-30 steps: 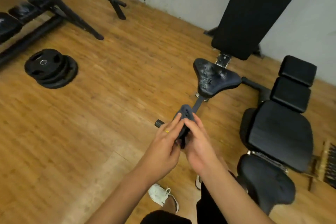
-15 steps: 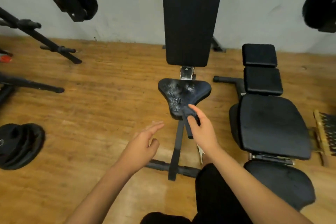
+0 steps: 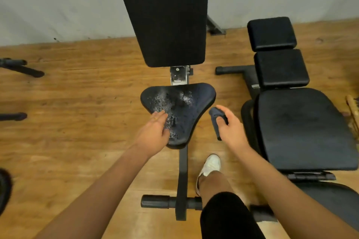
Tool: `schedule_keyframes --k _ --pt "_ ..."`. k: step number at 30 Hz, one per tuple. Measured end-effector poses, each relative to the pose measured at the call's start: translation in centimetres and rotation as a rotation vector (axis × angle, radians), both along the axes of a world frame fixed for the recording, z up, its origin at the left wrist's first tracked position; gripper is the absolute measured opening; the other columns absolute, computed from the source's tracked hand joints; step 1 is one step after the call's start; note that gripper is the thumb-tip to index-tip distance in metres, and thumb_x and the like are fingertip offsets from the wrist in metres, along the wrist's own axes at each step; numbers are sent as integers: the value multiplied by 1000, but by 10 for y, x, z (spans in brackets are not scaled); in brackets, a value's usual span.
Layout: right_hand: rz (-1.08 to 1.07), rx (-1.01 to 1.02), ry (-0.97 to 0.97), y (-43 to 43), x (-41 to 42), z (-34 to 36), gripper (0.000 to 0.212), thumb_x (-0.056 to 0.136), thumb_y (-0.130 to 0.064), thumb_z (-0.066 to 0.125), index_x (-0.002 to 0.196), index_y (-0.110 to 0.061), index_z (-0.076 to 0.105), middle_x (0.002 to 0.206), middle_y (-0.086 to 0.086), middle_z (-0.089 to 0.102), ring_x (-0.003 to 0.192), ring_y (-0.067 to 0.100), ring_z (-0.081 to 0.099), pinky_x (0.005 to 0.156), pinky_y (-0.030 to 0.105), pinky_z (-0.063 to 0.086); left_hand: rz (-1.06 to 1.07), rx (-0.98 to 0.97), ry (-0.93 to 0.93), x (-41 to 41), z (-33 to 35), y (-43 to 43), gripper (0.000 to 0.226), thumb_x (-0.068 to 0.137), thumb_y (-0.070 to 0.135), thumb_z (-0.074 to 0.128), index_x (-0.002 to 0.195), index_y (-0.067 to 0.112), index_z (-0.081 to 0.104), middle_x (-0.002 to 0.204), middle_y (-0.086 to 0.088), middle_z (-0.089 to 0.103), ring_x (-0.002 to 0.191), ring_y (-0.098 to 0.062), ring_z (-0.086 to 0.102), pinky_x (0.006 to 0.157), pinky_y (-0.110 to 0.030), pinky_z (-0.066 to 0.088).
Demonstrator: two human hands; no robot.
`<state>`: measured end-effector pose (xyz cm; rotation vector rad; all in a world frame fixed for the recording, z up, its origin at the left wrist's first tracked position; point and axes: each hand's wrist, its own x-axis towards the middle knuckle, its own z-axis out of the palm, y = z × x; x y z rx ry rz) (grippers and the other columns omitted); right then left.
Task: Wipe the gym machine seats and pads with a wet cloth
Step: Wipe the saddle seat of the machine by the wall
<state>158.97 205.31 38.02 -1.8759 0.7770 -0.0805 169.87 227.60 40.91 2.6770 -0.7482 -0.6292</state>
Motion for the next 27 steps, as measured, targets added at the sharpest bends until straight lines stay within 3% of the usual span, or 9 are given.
schedule_keyframes --k 4,7,9,11,13,18,22,27 --pt "-31 -42 48 -20 60 -74 40 101 -15 47 139 -25 51 114 -9 60 92 1 57 81 12 41 73 10 22 70 -74 -26 60 103 31 46 156 10 26 166 -2 14 153 -19 5 122 -35 16" --pt "-21 -135 46 -34 108 -119 42 100 -18 48 141 -26 49 129 -4 60 114 12 57 100 30 45 106 46 8 113 -126 -34 60 104 37 41 156 12 23 167 0 9 153 -20 1 122 -50 15" --pt "-13 -243 10 -45 140 -151 42 99 -20 46 141 -25 48 131 0 59 120 19 54 106 36 42 116 65 -23 141 -160 -38 58 105 38 37 156 13 24 167 1 8 153 -19 1 122 -52 10" --pt "-25 -380 11 -54 163 -174 41 99 -21 44 140 -24 49 126 3 58 118 24 52 103 26 35 114 42 -52 164 -186 -42 57 106 39 35 156 13 27 166 0 12 153 -19 3 122 -53 5" --pt "-71 -511 29 -50 177 -186 40 98 -21 42 136 -24 52 119 6 58 107 26 51 88 20 28 95 7 -120 172 -204 -41 57 105 42 34 154 13 31 165 0 18 153 -18 8 122 -52 4" --pt "-213 -630 42 -31 184 -205 36 95 -30 48 130 -27 58 112 6 56 96 18 41 82 24 30 164 -121 -160 164 -219 -38 54 103 45 36 149 16 43 160 3 32 151 -14 18 124 -48 9" --pt "-162 -643 42 -26 185 -206 37 91 -29 57 128 -24 60 111 7 58 101 28 52 88 22 26 158 -89 -150 162 -219 -28 55 103 45 34 150 17 42 162 5 29 152 -11 14 124 -47 8" --pt "-176 -666 23 -31 185 -208 38 89 -25 63 127 -23 62 111 5 59 102 26 51 90 23 27 56 1 -119 166 -221 -35 65 102 53 23 154 14 33 165 2 18 153 -14 6 123 -51 6"
